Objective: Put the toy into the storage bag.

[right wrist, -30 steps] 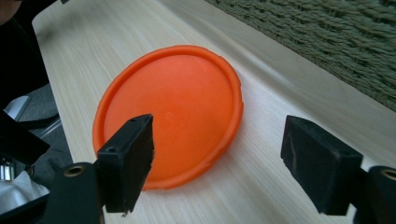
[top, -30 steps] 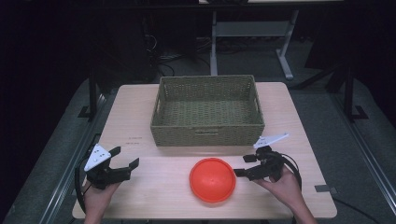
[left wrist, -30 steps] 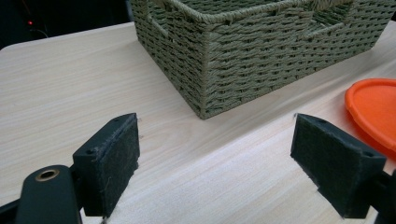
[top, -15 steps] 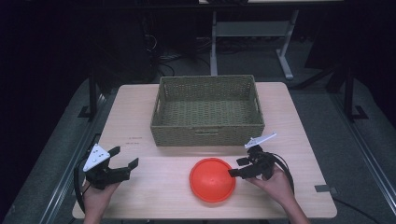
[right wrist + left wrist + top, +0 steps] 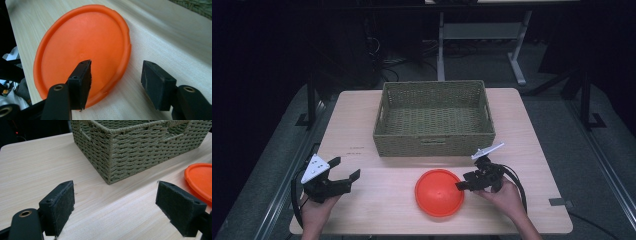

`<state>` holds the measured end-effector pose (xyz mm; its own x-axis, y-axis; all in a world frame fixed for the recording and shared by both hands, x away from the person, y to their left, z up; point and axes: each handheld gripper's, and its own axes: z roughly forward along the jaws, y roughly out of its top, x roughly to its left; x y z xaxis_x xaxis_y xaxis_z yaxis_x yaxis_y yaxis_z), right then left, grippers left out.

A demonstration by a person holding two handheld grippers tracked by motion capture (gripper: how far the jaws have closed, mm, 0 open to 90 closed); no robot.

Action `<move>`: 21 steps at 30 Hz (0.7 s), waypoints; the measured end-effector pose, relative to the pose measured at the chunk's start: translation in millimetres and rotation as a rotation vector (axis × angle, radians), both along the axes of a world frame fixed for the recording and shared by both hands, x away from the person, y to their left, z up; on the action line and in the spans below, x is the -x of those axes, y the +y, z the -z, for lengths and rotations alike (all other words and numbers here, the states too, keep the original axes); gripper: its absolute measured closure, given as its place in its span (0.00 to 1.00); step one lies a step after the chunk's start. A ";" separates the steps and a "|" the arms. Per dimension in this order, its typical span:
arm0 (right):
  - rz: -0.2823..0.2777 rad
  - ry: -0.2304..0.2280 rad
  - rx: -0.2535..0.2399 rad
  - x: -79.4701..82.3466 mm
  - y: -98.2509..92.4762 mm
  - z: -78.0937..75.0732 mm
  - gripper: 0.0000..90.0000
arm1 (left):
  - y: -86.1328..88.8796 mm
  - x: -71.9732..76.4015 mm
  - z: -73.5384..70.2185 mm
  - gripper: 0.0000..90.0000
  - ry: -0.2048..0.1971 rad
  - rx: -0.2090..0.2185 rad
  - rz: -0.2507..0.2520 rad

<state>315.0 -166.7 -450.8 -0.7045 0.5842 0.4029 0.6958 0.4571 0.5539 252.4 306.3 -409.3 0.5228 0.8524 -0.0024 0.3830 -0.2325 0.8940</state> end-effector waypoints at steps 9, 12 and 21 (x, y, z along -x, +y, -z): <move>0.001 0.037 -0.018 -1.6 -0.2 9.5 0.52 | 0.3 0.1 -0.3 0.17 0.000 -0.002 0.000; -0.001 0.057 -0.040 -1.2 -1.2 13.6 0.56 | 0.4 0.5 -0.6 0.17 -0.003 -0.003 0.001; -0.023 0.065 -0.068 -2.7 4.2 16.6 0.60 | -0.5 0.8 -1.0 0.17 -0.003 -0.003 0.004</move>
